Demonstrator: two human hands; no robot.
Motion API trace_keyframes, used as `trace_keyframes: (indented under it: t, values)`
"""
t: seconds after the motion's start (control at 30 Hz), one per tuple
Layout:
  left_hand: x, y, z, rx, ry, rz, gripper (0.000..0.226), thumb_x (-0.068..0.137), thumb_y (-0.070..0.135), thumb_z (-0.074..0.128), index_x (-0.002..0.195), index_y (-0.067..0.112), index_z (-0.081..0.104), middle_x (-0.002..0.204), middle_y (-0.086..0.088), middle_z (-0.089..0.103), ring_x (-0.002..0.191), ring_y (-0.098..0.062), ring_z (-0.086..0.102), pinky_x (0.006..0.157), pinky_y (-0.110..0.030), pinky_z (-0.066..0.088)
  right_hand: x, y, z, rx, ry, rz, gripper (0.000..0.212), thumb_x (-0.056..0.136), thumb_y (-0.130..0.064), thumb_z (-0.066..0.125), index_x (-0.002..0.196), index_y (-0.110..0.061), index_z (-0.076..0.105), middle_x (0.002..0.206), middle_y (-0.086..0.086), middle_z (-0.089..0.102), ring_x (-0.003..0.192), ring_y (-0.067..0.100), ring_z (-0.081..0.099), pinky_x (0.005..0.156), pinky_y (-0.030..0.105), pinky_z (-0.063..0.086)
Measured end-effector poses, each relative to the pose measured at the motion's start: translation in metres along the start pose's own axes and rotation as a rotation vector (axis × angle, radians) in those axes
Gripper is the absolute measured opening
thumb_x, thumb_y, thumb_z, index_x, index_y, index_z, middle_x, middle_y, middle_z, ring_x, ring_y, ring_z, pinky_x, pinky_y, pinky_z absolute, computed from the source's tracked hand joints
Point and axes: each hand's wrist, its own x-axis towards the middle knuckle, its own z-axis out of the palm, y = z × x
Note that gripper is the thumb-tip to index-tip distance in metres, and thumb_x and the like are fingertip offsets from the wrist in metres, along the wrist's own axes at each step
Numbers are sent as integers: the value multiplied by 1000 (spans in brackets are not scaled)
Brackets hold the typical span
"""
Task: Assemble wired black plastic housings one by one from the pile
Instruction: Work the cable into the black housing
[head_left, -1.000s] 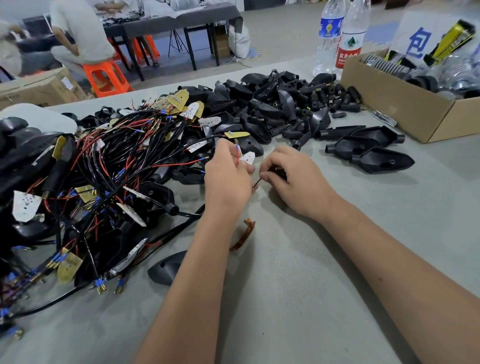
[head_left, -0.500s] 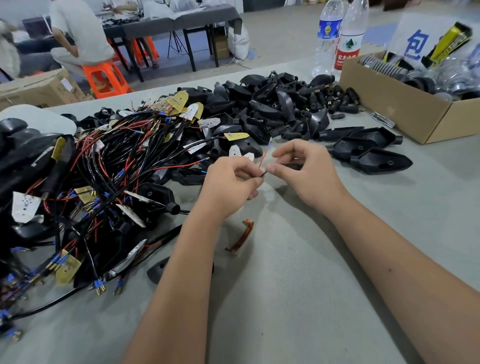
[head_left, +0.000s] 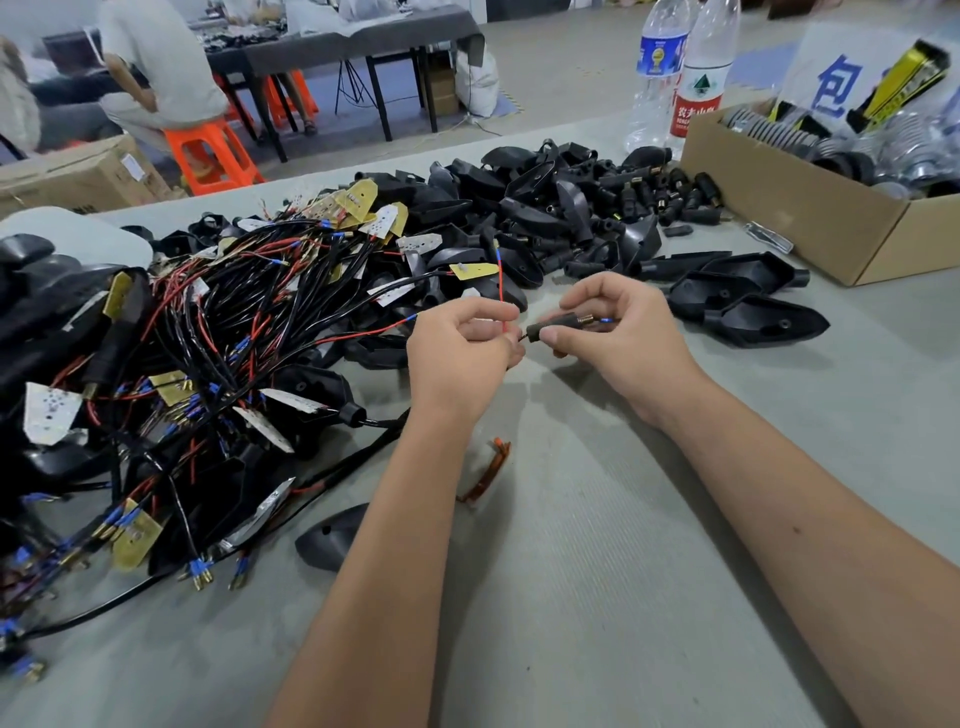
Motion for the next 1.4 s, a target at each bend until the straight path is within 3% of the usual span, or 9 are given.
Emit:
trace_keyframes:
  t: [0.1, 0.17, 0.33, 0.53, 0.83, 0.97, 1.03, 1.27, 1.4]
  values:
    - [1, 0, -2, -20, 39, -4, 24, 76, -4, 79, 89, 16, 78, 86, -8, 77, 85, -16, 75, 79, -41, 64, 1, 0, -1, 105, -50, 11, 22, 83, -1, 82, 97, -6, 66, 91, 11, 78, 68, 14, 67, 57, 17, 47]
    - [0, 1, -1, -19, 54, -21, 26, 72, -3, 83, 87, 18, 78, 86, -2, 77, 88, -14, 74, 82, -45, 64, 3, 0, -2, 178, -92, 14, 8, 93, -1, 70, 101, -1, 69, 95, 21, 73, 71, 14, 63, 56, 18, 44]
    - [-5, 2, 6, -102, 52, -99, 30, 59, 9, 81, 86, 19, 76, 88, -8, 76, 89, -31, 75, 85, -50, 63, 3, 0, -6, 454, -83, 46, 15, 97, 4, 61, 107, -2, 70, 96, 18, 66, 71, 16, 60, 59, 20, 46]
    - [-9, 2, 16, -53, 34, -72, 33, 69, -9, 78, 85, 19, 75, 83, -5, 75, 77, -27, 75, 80, -47, 64, 1, -1, 3, 371, -114, 72, 15, 100, -5, 62, 108, -9, 73, 94, 14, 68, 72, 16, 60, 53, 21, 45]
    - [-6, 8, 15, -272, 38, -129, 15, 92, 8, 74, 82, 11, 62, 75, -5, 73, 69, -15, 67, 76, -36, 61, -2, -9, -1, 431, -162, 92, 14, 108, -11, 49, 112, -17, 61, 97, 15, 70, 64, 19, 60, 50, 24, 44]
    - [-3, 13, 12, -504, 14, -201, 19, 96, 6, 70, 109, 8, 55, 110, -11, 76, 96, -26, 76, 90, -37, 62, -2, -8, 0, 468, -149, 105, 9, 107, -10, 51, 106, -14, 60, 100, 22, 66, 59, 18, 58, 49, 23, 44]
    - [-2, 16, 9, -527, -27, -153, 24, 99, 10, 66, 120, 9, 55, 111, -8, 77, 101, -25, 76, 91, -36, 61, -1, -5, 2, 426, -170, 84, 12, 106, -9, 52, 103, -15, 61, 98, 25, 66, 58, 18, 58, 49, 23, 45]
    - [-5, 20, 14, 21, -111, 237, 31, 89, 18, 79, 119, 21, 70, 106, -2, 74, 80, -18, 67, 73, -28, 54, -2, -3, 9, 269, -244, -23, 10, 106, -9, 53, 102, -14, 61, 64, 4, 63, 49, 13, 56, 44, 21, 43]
    - [-10, 16, 20, 230, -54, 453, 28, 81, 31, 81, 108, 31, 73, 109, 2, 58, 89, -17, 58, 78, -29, 52, -3, -5, 10, 245, -190, -9, 9, 106, -4, 51, 101, -9, 57, 69, 17, 59, 48, 17, 55, 44, 25, 43]
